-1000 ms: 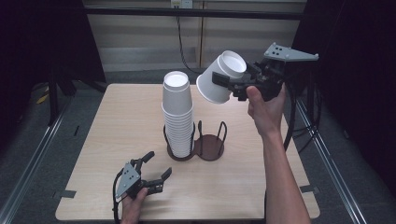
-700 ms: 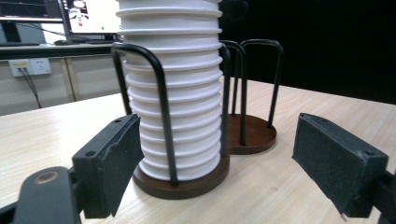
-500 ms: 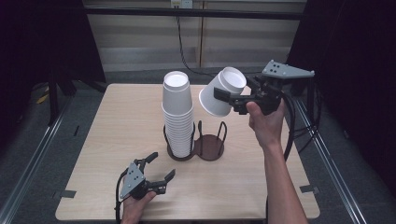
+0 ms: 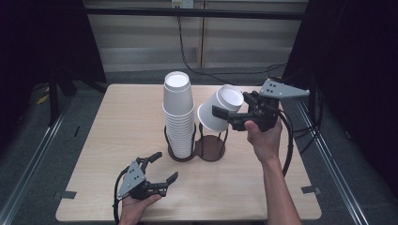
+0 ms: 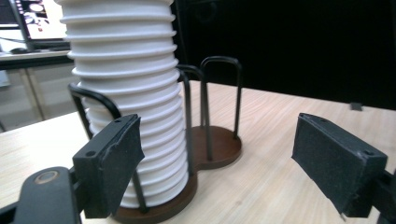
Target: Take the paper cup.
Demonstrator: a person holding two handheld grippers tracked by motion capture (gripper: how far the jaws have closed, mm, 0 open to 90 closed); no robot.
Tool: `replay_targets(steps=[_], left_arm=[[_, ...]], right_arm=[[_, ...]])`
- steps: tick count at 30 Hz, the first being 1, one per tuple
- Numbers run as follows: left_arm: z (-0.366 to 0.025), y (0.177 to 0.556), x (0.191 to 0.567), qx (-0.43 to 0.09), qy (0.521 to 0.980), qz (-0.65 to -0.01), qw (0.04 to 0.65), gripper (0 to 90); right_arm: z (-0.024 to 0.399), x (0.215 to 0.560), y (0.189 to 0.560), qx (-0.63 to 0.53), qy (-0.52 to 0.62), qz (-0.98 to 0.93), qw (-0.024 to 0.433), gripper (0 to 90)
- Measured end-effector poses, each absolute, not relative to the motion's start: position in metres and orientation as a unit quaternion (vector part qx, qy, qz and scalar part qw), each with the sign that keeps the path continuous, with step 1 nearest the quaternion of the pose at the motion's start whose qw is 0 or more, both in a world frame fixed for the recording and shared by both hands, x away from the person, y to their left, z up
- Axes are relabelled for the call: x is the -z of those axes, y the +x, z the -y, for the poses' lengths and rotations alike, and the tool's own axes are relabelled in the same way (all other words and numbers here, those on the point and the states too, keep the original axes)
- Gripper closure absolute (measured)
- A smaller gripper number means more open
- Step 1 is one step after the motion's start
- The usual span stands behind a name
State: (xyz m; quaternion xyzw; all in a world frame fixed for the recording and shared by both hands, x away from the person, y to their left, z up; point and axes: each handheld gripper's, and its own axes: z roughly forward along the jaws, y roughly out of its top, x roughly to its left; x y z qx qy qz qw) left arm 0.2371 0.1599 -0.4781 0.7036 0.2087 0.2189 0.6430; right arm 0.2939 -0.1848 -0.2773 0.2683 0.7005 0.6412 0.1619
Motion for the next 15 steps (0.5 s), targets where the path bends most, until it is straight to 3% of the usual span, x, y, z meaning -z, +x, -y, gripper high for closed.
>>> replay_targets(steps=[15], left_arm=[[-0.149,0.236,0.464,-0.182,0.721,-0.197,0.639,16.4]], right_arm=[[0.177,0.304,0.281,-0.625,0.263,-0.719,0.155,21.1]])
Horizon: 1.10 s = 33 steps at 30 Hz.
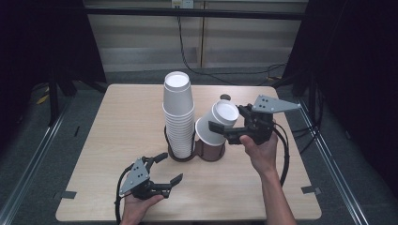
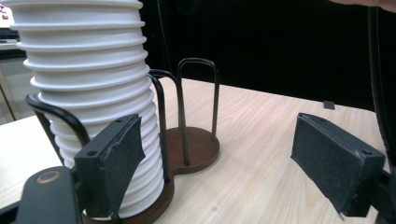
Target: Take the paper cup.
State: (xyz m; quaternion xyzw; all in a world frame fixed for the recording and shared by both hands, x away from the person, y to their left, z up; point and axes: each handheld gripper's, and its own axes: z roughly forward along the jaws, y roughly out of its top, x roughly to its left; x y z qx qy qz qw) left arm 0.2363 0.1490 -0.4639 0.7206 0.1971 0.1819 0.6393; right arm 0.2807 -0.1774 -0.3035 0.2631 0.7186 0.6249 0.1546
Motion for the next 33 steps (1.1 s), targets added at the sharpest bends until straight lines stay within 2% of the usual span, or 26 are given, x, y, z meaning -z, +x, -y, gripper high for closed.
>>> replay_targets(steps=[33], left_arm=[[-0.142,0.239,0.443,-0.154,0.735,-0.178,0.636,15.9]], right_arm=[[0.147,0.356,0.265,-0.623,0.246,-0.733,0.114,21.2]])
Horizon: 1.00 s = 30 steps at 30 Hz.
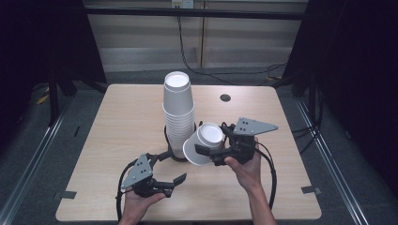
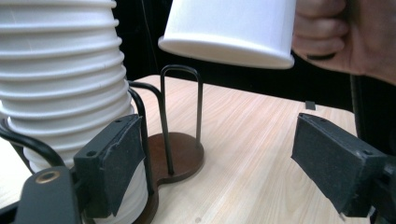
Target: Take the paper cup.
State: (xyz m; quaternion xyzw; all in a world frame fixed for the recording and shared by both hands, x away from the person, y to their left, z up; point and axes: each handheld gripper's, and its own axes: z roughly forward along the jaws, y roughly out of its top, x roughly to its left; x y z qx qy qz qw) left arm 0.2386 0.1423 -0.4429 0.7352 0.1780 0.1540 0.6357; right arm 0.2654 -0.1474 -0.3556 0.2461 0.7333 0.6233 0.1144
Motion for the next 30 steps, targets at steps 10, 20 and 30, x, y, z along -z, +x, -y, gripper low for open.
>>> replay_targets(steps=[10,20,30], left_arm=[[-0.141,0.241,0.439,-0.149,0.739,-0.168,0.635,15.9],[-0.140,0.242,0.440,-0.132,0.744,-0.154,0.637,15.3],[-0.132,0.244,0.443,-0.115,0.751,-0.143,0.634,14.8]], right_arm=[[0.136,0.364,0.261,-0.615,0.233,-0.746,0.099,21.2],[0.130,0.384,0.261,-0.615,0.238,-0.748,0.073,21.3],[0.121,0.395,0.261,-0.612,0.231,-0.754,0.054,21.5]])
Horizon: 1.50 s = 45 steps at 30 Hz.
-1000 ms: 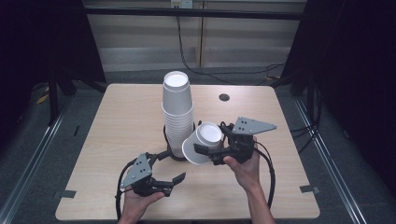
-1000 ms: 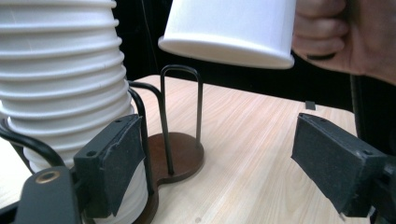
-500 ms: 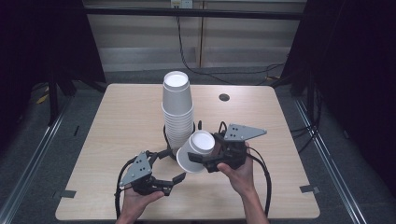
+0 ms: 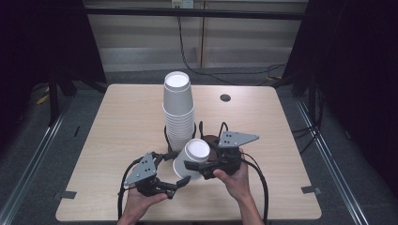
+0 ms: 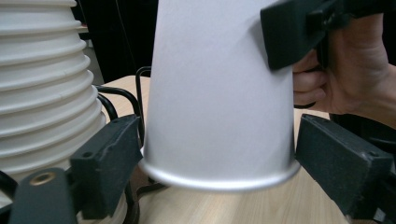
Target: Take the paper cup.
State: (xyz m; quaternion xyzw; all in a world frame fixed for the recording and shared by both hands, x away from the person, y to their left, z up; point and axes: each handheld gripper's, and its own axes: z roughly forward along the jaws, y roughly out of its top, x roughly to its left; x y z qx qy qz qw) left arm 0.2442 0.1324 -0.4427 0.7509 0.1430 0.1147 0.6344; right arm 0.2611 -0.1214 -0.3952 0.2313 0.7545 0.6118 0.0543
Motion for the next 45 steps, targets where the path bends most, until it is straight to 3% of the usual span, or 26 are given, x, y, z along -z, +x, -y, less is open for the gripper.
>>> replay_targets(steps=[21,45], left_arm=[[-0.120,0.253,0.445,-0.107,0.753,-0.136,0.634,8.8],[-0.124,0.260,0.445,-0.087,0.769,-0.136,0.618,14.2]], right_arm=[[0.113,0.398,0.261,-0.623,0.224,-0.749,0.042,21.5],[0.117,0.399,0.264,-0.639,0.224,-0.735,0.036,13.0]])
